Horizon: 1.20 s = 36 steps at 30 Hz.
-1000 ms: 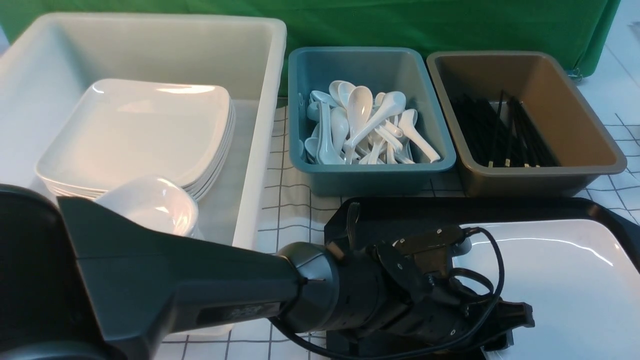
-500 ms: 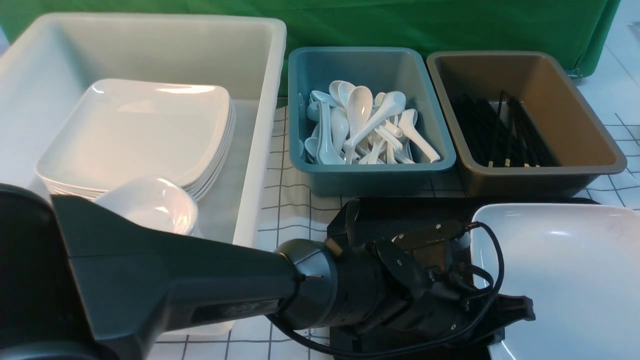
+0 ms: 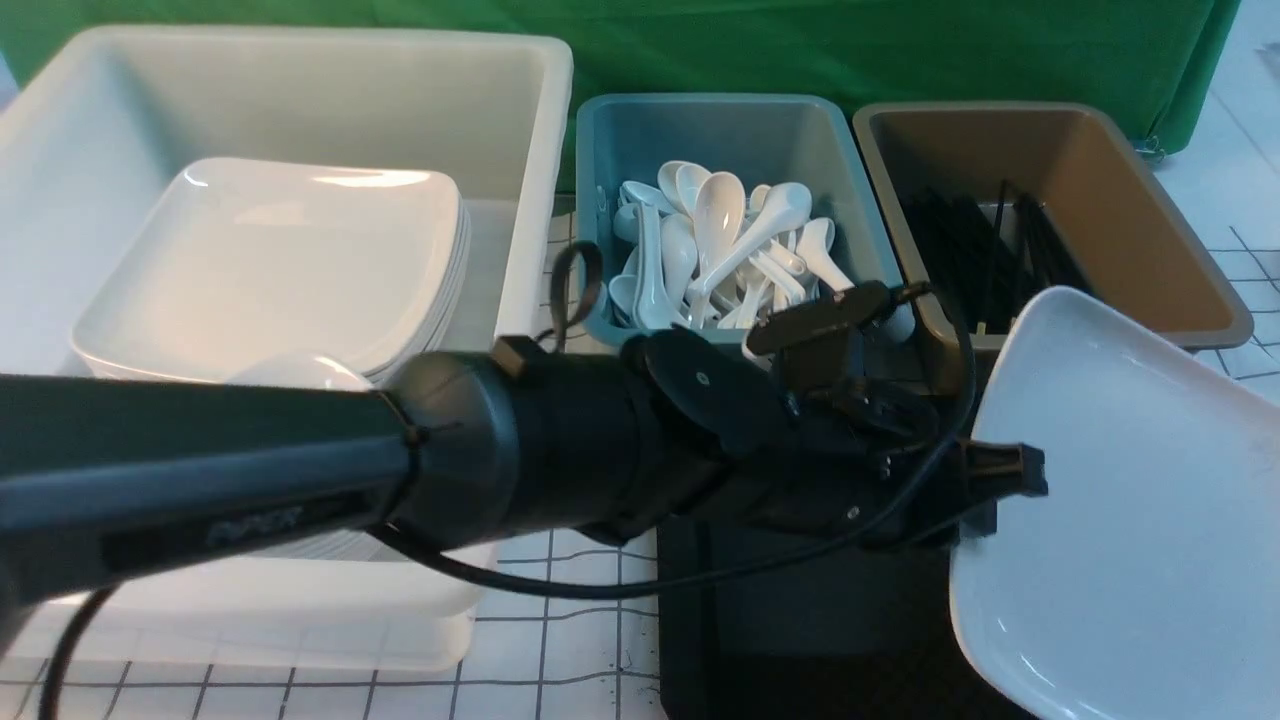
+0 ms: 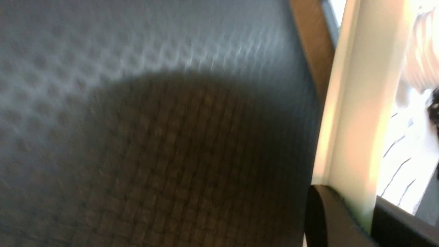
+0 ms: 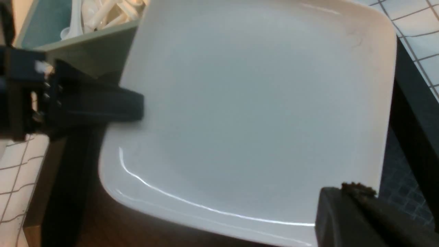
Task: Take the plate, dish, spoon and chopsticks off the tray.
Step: Use the left arm to put the plate into the large storage box on the left
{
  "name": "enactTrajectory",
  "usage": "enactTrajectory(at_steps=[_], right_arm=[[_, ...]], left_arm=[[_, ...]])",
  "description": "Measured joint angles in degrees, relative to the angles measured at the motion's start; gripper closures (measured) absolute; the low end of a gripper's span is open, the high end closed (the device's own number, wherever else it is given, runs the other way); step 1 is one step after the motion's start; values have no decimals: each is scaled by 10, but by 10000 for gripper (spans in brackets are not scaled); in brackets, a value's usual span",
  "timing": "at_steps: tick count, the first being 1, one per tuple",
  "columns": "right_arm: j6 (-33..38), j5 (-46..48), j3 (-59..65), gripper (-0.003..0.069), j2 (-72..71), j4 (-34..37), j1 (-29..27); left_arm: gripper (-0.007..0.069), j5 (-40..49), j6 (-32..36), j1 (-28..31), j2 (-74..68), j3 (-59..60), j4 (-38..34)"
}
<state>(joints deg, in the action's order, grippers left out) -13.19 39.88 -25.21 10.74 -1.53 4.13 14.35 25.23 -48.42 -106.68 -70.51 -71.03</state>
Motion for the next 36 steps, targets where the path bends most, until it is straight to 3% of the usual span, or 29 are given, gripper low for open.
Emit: enactTrajectory(at_steps=[13,18,21,28,32,33,35,36], right_arm=[[-1,0,0,589,0,0,0],[0,0,0,588,0,0,0],[0,0,0,586,0,0,0],[0,-1,0,578,0,0,0],[0,-1,0,573,0,0,0],[0,-1,0,572,0,0,0],[0,-5,2,567,0,0,0],[0,-6,3,567,0,0,0]], left_arm=[[603,56,1,80,46,0,9],[603,84,21,150,125,0,15],[603,114,28,214,173,0,34],[603,228,31,448,263,0,91],[603,294,32,620,274,0,100],[603,294,32,628,274,0,100],[603,325,32,723,271,0,103],[603,327,32,736,271,0,103]])
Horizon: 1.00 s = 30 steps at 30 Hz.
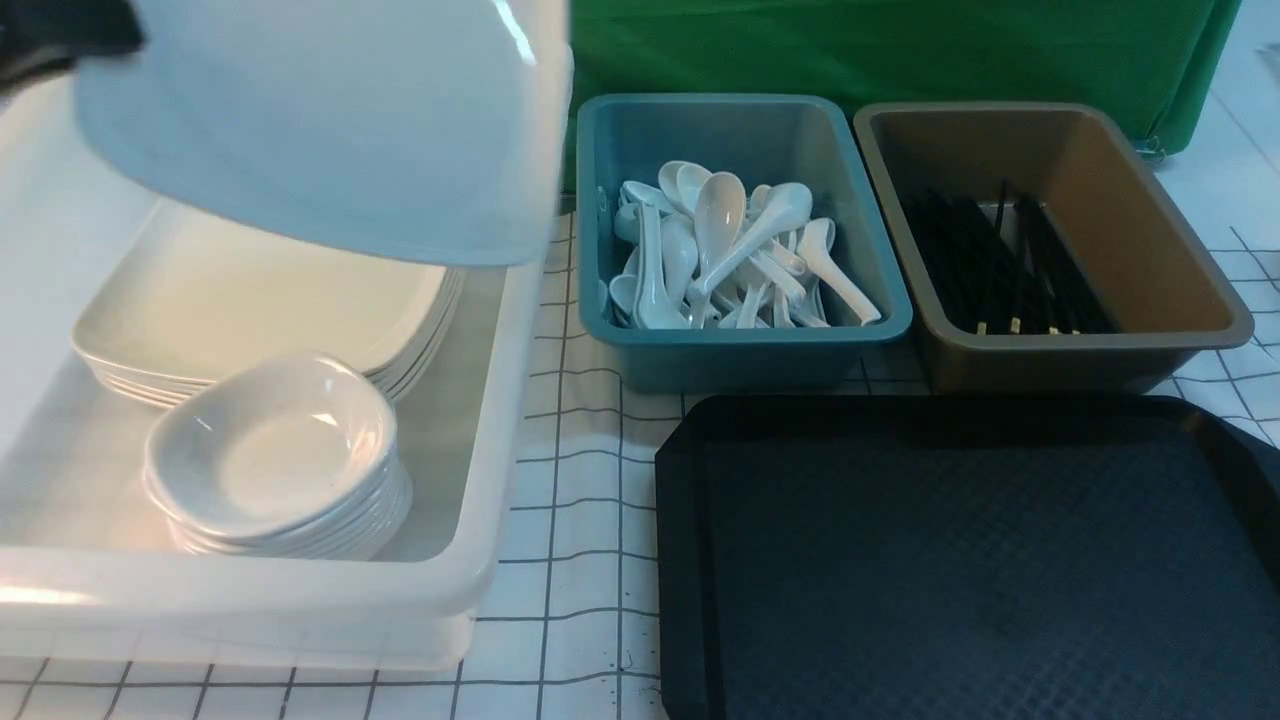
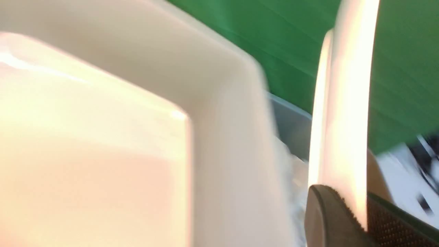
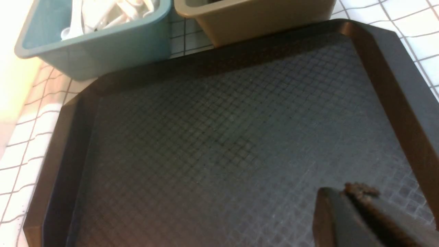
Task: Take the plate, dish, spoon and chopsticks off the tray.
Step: Use the left arm to put the plate into the large storage box on the left
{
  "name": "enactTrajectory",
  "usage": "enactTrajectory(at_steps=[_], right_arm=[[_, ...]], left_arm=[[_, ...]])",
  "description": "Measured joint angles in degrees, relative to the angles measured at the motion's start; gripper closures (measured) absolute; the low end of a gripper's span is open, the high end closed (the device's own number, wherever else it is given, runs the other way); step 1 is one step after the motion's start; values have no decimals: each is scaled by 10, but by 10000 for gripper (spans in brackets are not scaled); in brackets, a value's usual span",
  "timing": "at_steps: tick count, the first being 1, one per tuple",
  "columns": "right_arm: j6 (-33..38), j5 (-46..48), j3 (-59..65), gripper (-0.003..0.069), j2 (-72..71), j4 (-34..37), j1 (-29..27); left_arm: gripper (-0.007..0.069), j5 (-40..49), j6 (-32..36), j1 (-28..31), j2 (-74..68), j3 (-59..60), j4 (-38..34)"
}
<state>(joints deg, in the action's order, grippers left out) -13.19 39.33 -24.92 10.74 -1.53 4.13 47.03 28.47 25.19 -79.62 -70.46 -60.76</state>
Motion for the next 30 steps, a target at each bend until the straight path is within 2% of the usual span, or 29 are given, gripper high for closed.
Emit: enactTrajectory(at_steps=[3,7,19,25,30], right_arm=[[-1,-2,2,561,0,0,0],[-1,-4,2,554,0,0,0],[-1,-4,2,536,0,0,0],[-1,-4,2,525,0,0,0],[-1,-4,2,515,0,0,0]], left_arm=[[603,5,0,85,-10,0,-18],[603,-7,-1,118,-26,0,-41],[603,-15,1,112,-103,0,-61],[603,-55,-1,66,-145,0,-52],[603,-134,-52,17,-169,5,-49]])
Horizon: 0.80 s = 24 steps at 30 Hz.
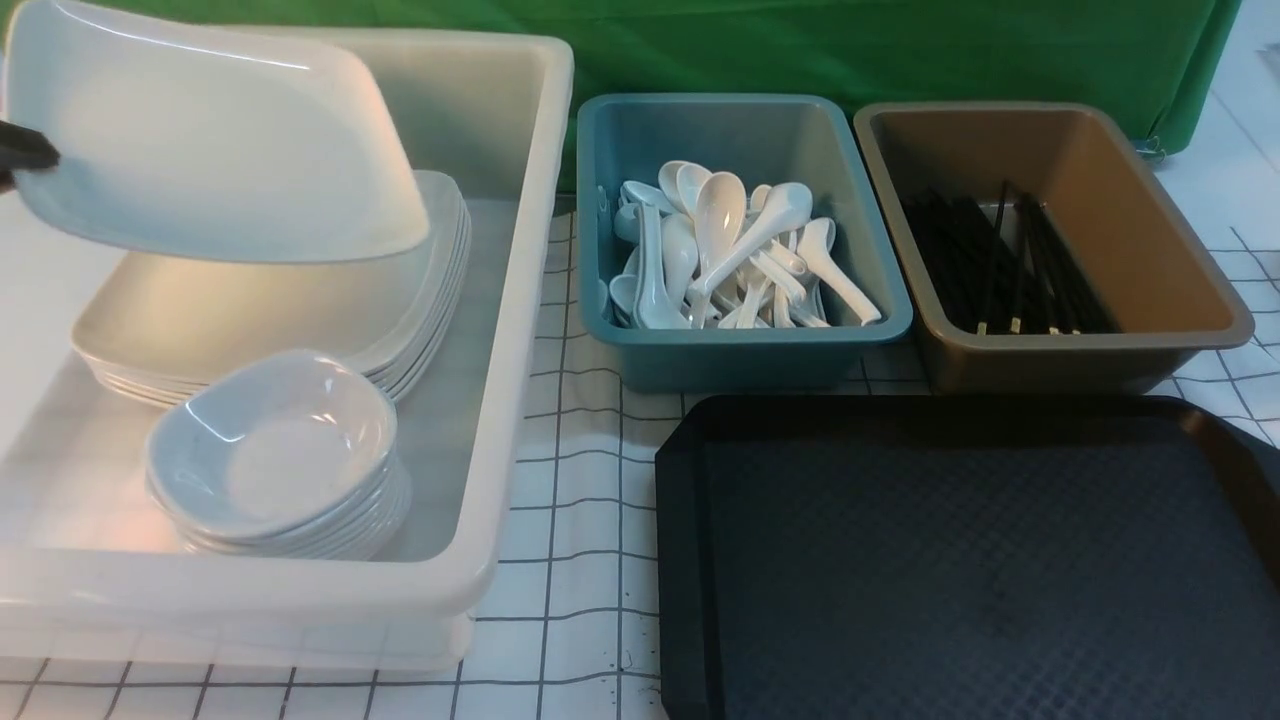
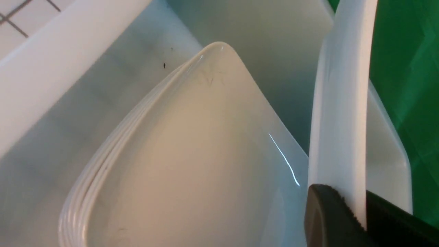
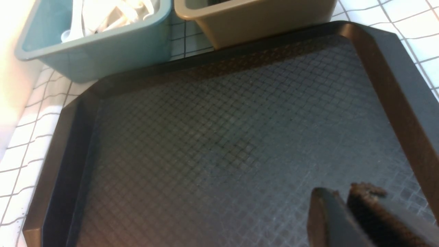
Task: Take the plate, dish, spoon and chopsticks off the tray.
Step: Use the left arm to put the plate into the large storage box on the left
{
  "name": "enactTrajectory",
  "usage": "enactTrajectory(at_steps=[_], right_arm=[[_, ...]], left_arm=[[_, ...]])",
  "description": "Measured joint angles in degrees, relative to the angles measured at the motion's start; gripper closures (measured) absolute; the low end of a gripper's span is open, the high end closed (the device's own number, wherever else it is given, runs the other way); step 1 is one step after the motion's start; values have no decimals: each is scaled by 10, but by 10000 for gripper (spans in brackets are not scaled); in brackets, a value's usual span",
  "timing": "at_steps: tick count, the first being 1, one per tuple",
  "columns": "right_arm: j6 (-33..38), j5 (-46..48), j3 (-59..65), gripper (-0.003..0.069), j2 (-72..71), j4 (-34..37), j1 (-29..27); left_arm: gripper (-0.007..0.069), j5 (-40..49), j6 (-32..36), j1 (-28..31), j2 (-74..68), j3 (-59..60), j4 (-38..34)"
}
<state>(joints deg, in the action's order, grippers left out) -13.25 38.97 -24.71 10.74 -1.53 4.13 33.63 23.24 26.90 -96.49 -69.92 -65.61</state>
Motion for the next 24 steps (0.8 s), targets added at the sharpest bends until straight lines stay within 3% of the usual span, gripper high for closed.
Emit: enactTrajectory(at_steps=[8,12,17,24], right_arm=[[-1,0,0,500,0,0,0],[-1,0,0,491,0,0,0],[-1,0,0,482,0,0,0],[0,0,0,480,0,0,0]], left_arm=[[603,-110,-33,-73,-13,17,10],[603,-185,-108,-112,-14,50,11],[607,-238,-148,-127,-20,76,11],[609,-242,-158,-128,-21,95,13]])
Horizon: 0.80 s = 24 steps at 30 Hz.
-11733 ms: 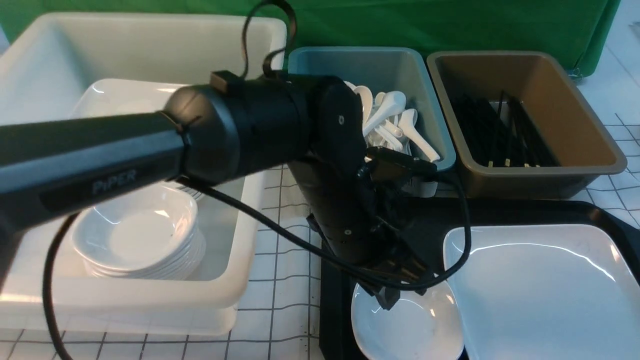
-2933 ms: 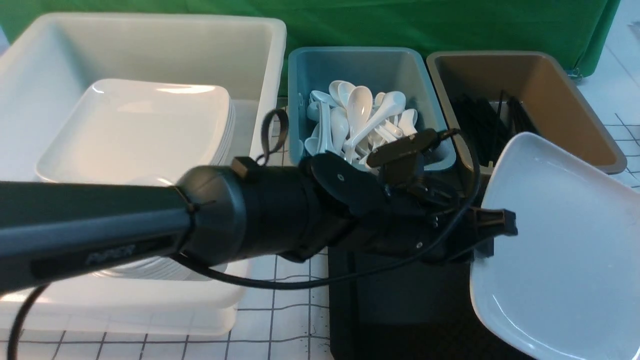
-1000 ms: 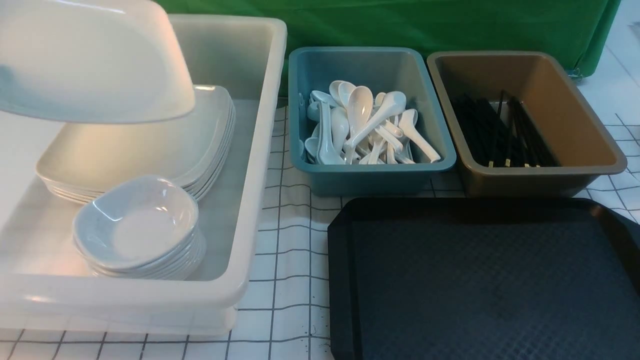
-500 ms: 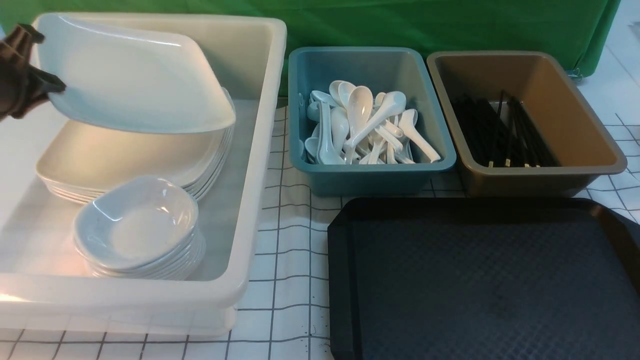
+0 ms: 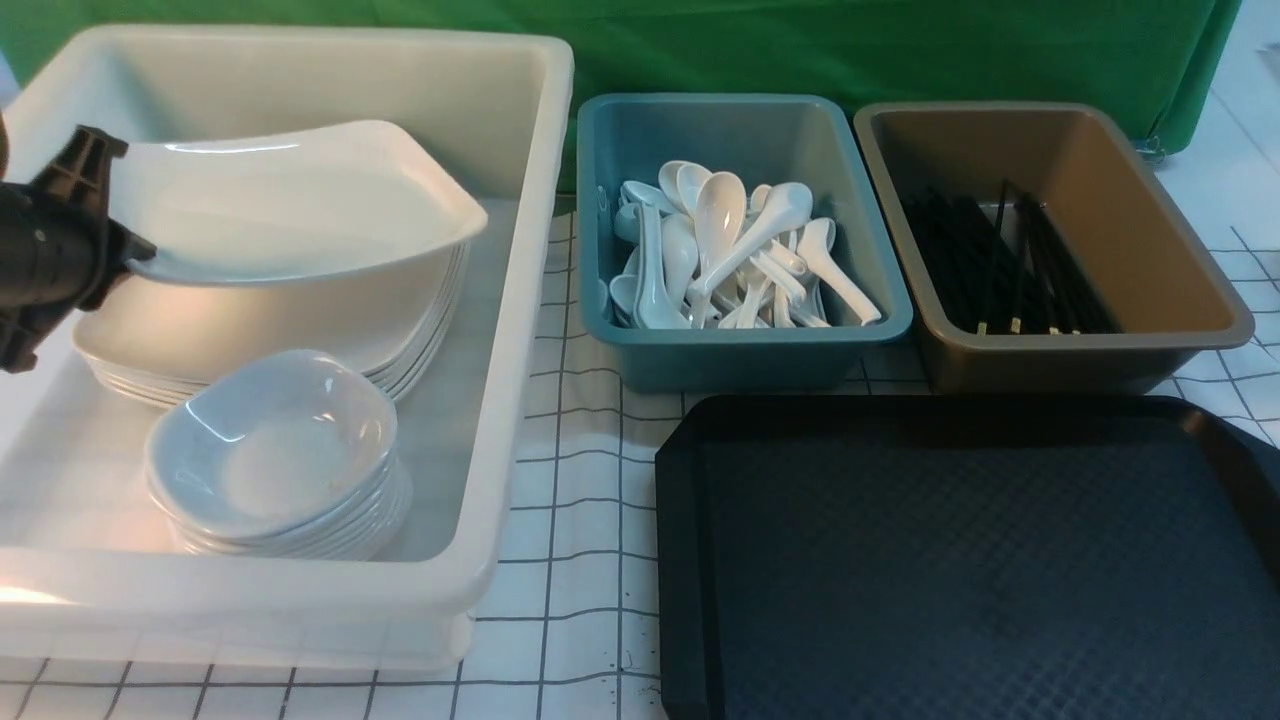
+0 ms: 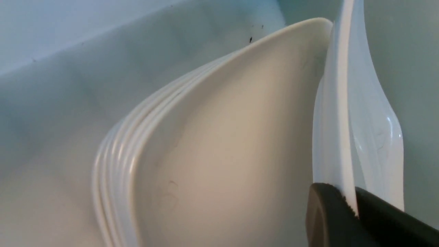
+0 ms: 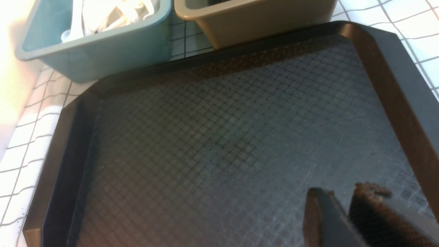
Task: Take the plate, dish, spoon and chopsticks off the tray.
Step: Use the left arm to put the plate into the large storage box on the left
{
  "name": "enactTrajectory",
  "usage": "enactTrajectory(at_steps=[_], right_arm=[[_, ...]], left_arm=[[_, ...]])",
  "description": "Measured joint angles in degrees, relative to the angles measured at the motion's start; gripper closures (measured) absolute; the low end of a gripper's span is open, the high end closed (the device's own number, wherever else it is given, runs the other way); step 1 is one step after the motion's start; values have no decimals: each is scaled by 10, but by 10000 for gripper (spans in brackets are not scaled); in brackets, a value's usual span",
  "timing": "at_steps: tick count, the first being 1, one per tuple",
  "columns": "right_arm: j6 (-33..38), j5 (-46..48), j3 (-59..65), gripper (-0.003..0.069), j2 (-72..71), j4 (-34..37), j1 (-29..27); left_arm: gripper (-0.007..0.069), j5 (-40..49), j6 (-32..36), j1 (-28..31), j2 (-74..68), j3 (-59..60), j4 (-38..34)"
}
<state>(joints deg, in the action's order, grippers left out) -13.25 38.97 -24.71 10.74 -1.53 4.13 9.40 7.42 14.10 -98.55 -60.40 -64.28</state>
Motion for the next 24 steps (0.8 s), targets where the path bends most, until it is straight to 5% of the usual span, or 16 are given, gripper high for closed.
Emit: enactTrajectory(at_steps=[11,24], right_arm=[[0,0,0,466,0,0,0],[0,0,0,453,0,0,0]], left_arm=[[589,47,-2,0,0,1,85],[359,76,-2,0,2,1,213]])
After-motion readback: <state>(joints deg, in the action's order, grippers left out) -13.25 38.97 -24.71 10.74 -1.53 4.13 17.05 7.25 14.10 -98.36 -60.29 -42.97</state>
